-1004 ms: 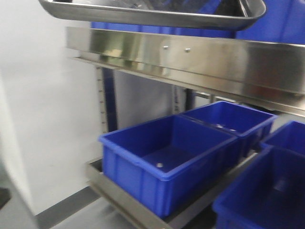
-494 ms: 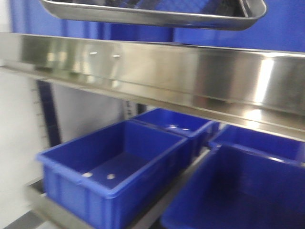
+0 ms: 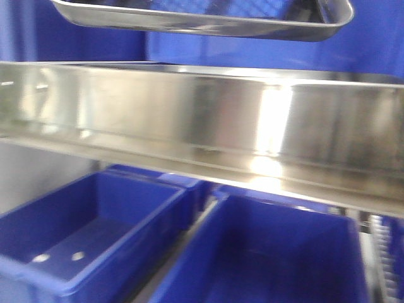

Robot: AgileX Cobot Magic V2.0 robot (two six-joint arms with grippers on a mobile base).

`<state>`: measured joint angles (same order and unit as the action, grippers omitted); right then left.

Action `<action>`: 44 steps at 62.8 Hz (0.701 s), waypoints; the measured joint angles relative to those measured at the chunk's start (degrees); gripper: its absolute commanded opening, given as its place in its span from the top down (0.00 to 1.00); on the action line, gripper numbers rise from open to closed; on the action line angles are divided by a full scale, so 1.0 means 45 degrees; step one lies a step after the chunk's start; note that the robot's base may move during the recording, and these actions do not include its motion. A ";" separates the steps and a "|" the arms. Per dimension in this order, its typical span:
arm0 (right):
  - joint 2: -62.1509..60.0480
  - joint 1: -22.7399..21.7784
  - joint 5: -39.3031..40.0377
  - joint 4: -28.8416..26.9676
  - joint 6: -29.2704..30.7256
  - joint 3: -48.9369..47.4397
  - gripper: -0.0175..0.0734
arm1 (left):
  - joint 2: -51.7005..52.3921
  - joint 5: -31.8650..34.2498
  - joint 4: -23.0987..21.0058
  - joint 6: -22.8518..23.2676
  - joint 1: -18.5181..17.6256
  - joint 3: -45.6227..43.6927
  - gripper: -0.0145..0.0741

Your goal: Stack silver trays without gaps

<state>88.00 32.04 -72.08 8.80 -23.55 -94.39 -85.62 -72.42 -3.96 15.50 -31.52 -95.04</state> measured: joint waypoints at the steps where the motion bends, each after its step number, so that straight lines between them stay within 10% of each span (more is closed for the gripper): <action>1: 0.0000 0.0000 0.0000 0.0000 0.0000 0.0000 0.74 | 0.0000 0.0000 0.0000 0.0000 0.0000 0.0000 0.89; 44: 0.0000 -0.0023 0.0000 0.0022 0.0000 0.0000 0.74 | 0.0000 0.0000 -0.0024 0.0000 0.0000 0.0000 0.89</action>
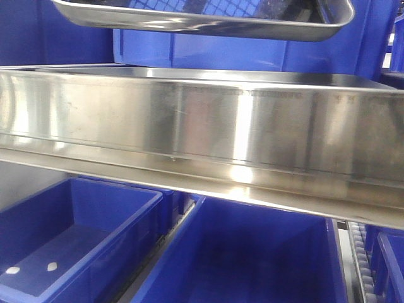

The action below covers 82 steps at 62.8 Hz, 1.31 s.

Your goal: Stack silver trays without gaps

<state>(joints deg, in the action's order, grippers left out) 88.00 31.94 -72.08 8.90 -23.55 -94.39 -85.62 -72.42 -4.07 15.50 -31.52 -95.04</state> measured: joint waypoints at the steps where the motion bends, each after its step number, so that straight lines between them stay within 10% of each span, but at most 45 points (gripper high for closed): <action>1: 0.0000 0.0000 0.0000 0.0000 0.0000 0.0000 0.74 | 0.0000 0.0000 0.0000 0.0000 0.0000 0.0000 0.89; 52: 0.0000 0.0000 0.0000 0.0000 -0.0049 0.0000 0.74 | 0.0000 0.0000 0.0000 -0.0126 0.0000 0.0000 0.89; 82: 0.0211 -0.0261 0.0000 -0.0023 -0.2778 0.0005 0.74 | -0.3091 0.0062 0.0290 -0.1817 0.0654 -0.2332 0.89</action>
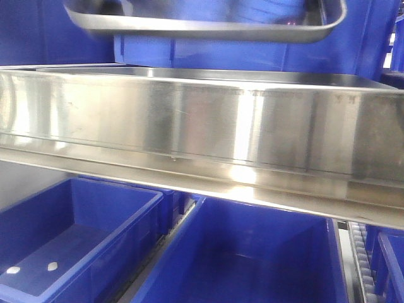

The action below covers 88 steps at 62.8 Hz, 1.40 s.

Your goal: Stack silver trays without gaps

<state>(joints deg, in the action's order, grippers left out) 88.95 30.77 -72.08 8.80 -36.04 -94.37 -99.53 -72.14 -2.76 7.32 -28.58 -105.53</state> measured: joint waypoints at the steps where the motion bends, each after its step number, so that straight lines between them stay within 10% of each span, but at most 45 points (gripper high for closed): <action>1: 0.0048 -0.0027 0.0000 0.0000 -0.0010 0.0023 0.74 | -0.0113 0.0029 0.0028 0.0000 0.0000 -0.0019 0.89; 38: 0.2184 -0.0211 0.0000 0.0096 -0.0496 0.0022 0.72 | -0.1972 0.0591 0.0473 -0.0297 0.0079 -0.0207 0.83; 55: 0.2184 -0.0185 0.0108 0.0297 -0.0324 0.0022 0.12 | -0.2105 0.0559 0.0278 -0.0623 0.0029 -0.0207 0.36; 60: 0.2184 -0.0185 0.0133 0.0378 -0.0319 0.0022 0.12 | -0.2105 0.0532 0.0277 -0.0623 0.0009 -0.0217 0.28; 88: 0.0834 -0.0185 0.0180 0.0490 0.0100 0.0022 0.22 | -0.0303 0.0251 0.0277 -0.0623 -0.0022 -0.0217 0.47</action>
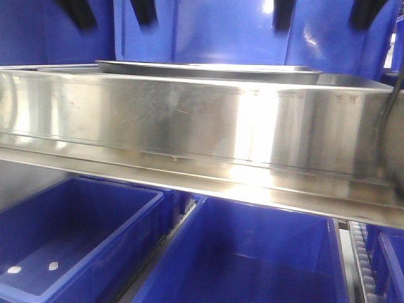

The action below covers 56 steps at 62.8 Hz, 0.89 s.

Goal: Stack silver trays without gaps
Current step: 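Lower the small tray onto the large tray and open both grippers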

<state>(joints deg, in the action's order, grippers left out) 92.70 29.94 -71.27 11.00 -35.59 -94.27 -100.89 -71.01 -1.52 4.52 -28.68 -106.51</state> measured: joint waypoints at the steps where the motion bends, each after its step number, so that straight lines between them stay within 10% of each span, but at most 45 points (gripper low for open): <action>1: -0.0125 0.0000 0.0000 -0.0001 0.0052 0.0000 0.24 | 0.0206 -0.0035 0.0000 0.0000 0.0000 0.0000 0.48; 17: -0.2695 0.0233 -0.0131 -0.0104 0.1094 0.0000 0.76 | 0.2719 -0.0144 0.0052 0.0000 -0.0255 0.0575 0.76; 35: -0.5949 0.0867 -0.0079 -0.0228 0.2281 0.1255 0.75 | 0.6163 0.1770 0.0020 0.0251 -0.1269 0.4288 0.89; 56: -1.0952 0.1620 0.3945 -0.0681 0.3743 0.8022 0.75 | 1.0618 0.5796 0.0020 0.0483 -0.2116 0.9868 0.89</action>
<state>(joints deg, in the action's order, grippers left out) 43.42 37.23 -53.52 7.94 -18.75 -58.17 -53.11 -44.93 -1.43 6.69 -38.20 -62.11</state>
